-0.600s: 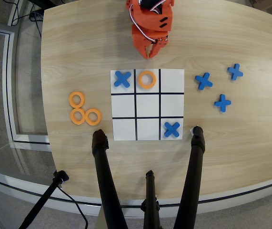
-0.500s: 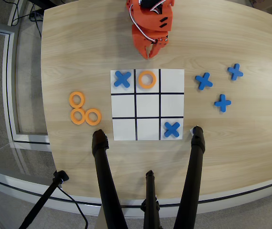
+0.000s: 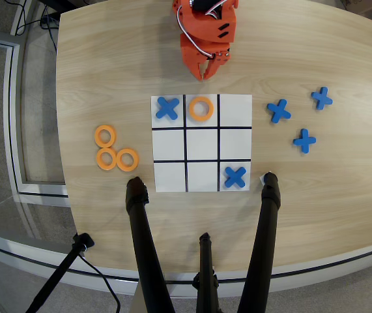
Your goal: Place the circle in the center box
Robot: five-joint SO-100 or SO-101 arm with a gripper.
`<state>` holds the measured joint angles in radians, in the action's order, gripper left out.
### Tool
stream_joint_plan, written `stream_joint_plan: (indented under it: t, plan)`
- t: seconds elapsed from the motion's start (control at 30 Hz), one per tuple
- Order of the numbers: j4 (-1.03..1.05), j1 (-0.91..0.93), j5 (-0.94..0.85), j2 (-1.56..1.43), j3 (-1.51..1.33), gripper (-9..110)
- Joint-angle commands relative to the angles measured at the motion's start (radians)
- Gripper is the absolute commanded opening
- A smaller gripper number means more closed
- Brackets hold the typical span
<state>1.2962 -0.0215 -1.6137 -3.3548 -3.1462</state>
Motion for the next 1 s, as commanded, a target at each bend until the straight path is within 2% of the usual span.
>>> stream_joint_plan:
  t: [0.0, 0.6, 0.97]
  plan:
    - [0.006, 0.003, 0.006, -0.002, -0.057, 0]
    - [0.006, -0.034, 0.002, 0.000, -0.035, 0]
    - [0.196, 0.032, 0.031, 0.430, 0.586, 3]
